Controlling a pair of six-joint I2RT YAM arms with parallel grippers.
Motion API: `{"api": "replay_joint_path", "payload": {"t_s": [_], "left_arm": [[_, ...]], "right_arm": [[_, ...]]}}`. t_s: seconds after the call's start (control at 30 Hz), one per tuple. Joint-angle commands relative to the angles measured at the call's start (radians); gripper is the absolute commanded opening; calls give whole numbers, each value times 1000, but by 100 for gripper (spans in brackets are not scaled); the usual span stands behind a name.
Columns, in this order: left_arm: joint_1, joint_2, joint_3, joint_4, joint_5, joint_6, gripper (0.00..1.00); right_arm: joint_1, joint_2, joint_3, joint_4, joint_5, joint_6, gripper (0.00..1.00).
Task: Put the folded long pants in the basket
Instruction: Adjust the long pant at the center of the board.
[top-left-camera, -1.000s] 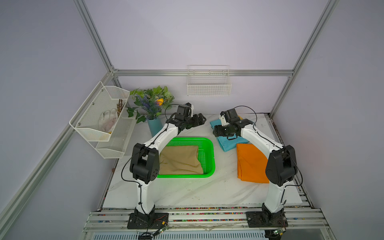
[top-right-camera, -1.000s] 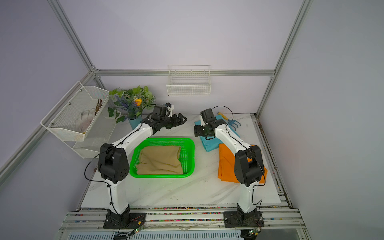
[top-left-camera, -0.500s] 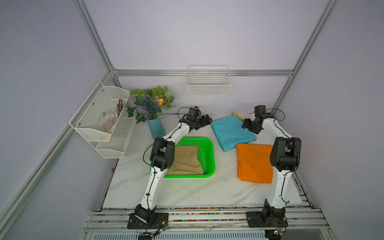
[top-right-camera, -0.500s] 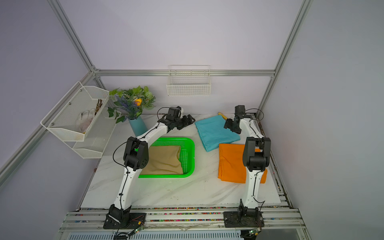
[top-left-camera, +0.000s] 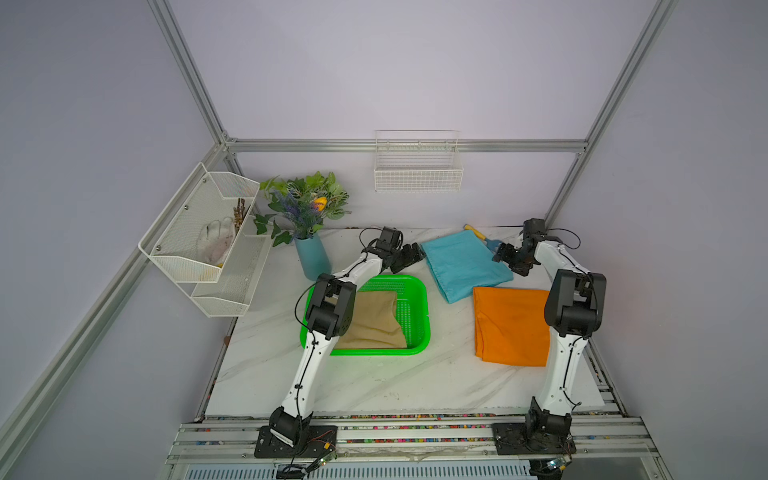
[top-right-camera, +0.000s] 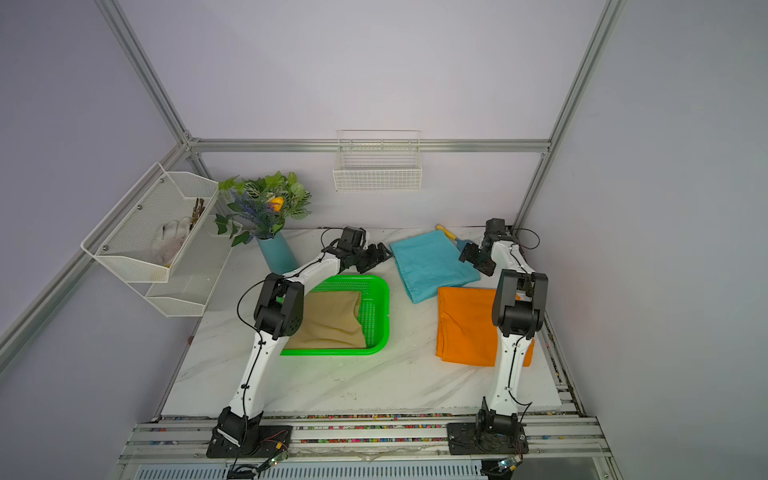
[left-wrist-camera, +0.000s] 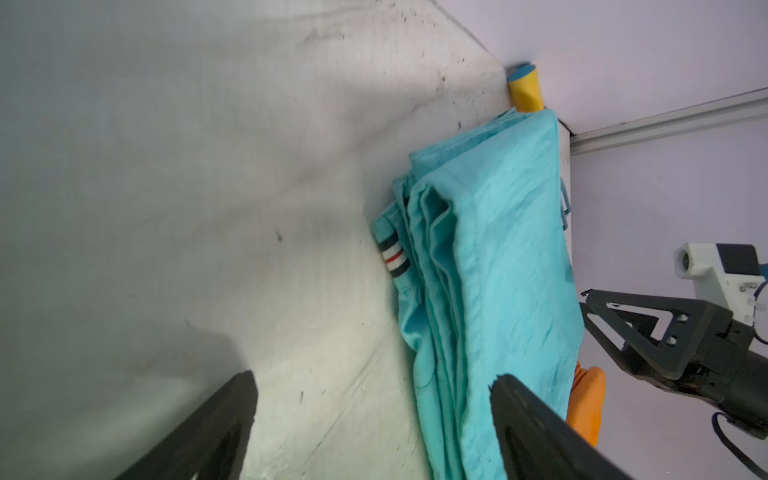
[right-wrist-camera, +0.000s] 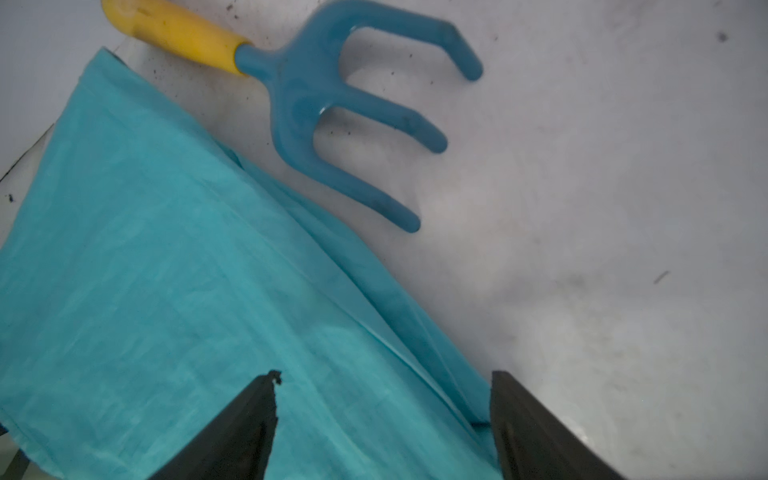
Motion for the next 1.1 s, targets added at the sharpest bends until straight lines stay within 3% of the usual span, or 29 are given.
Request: {"api": "replay_joint_path", "payload": {"t_s": [0.0, 0.27, 0.43, 0.57, 0.7, 1.07], "left_arm": [[-23, -49, -35, 40, 48, -31, 91], [-29, -99, -153, 103, 66, -52, 92], [-30, -102, -183, 115, 58, -48, 92], [-26, -95, -171, 99, 43, -26, 91], [-17, -96, -144, 79, 15, 3, 92], [16, -12, -2, 5, -63, 44, 88]], "right_arm": [[2, 14, -42, 35, -146, -20, 84], [61, -97, -272, 139, -269, 28, 82], [179, -140, -341, 127, -227, 27, 81], [192, -183, -381, 149, -176, 45, 81], [156, -194, -331, 127, -117, 34, 83], [132, 7, -127, 112, -193, 46, 84]]}}
